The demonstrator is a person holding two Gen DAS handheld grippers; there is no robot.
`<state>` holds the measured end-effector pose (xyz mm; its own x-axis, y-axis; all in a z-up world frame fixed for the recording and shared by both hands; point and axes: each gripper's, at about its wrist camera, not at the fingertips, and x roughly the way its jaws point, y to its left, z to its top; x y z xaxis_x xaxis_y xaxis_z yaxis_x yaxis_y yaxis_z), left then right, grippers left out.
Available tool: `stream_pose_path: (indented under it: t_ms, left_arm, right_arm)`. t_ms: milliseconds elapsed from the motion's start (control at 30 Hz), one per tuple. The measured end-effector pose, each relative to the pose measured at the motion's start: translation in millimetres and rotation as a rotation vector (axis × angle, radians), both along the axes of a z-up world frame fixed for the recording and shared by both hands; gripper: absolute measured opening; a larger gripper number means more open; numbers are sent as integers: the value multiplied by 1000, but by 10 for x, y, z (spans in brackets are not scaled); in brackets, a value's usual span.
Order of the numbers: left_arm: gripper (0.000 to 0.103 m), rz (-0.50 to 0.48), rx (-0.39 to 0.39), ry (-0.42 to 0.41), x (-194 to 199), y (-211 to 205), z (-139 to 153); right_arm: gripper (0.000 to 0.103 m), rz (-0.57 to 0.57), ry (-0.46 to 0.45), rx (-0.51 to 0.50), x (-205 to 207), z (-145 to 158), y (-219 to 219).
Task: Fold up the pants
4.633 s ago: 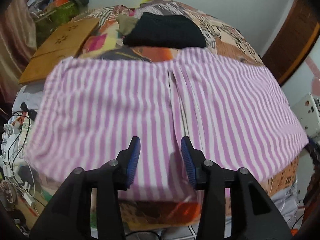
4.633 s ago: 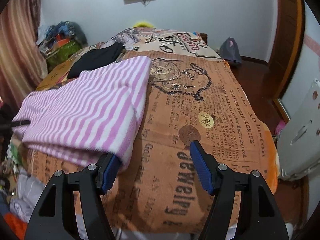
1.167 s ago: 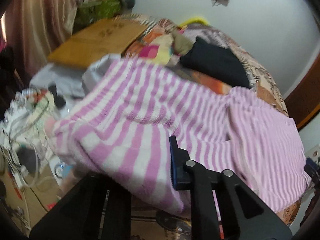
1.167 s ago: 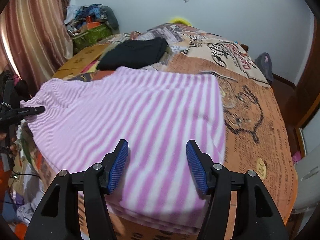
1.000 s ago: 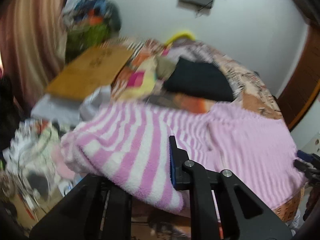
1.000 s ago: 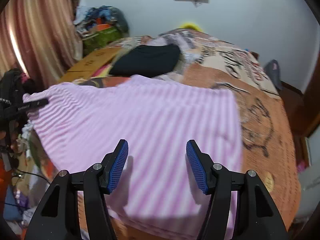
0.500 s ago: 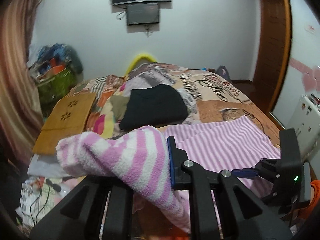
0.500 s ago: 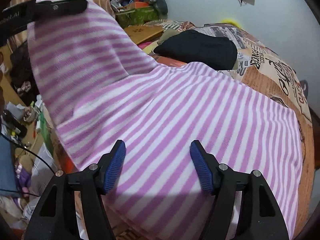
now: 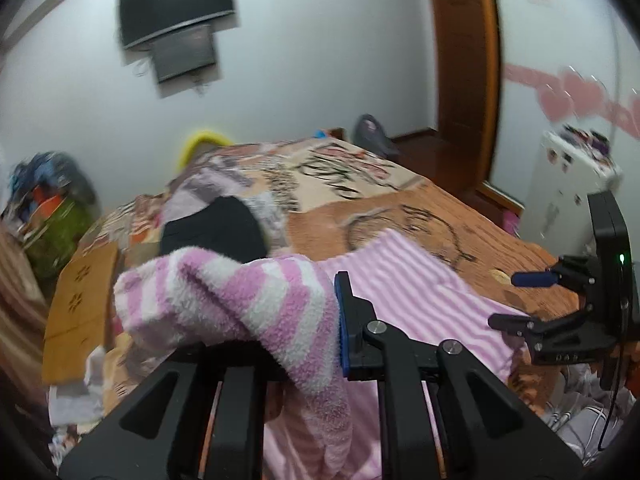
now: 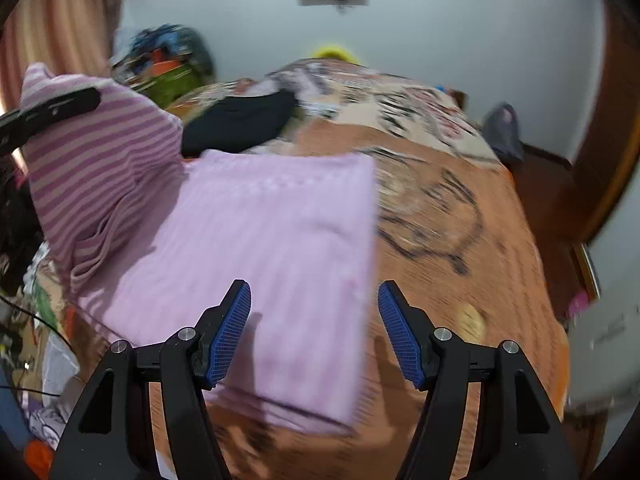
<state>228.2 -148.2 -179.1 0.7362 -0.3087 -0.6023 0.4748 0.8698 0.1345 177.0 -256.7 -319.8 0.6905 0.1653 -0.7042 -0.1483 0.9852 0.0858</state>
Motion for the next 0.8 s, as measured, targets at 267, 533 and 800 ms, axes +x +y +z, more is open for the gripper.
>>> stream_pose_path:
  t_ms: [267, 533, 800]
  left_arm:
    - [13, -156, 137, 134, 5, -817, -669]
    - [42, -214, 227, 129, -301, -1035, -1006]
    - [51, -219, 52, 233, -337, -727, -593]
  right_arm:
    - [63, -100, -4, 107, -212, -77, -365]
    - [63, -175, -14, 113, -304, -46, -635]
    - [63, -194, -31, 131, -314, -7, -720]
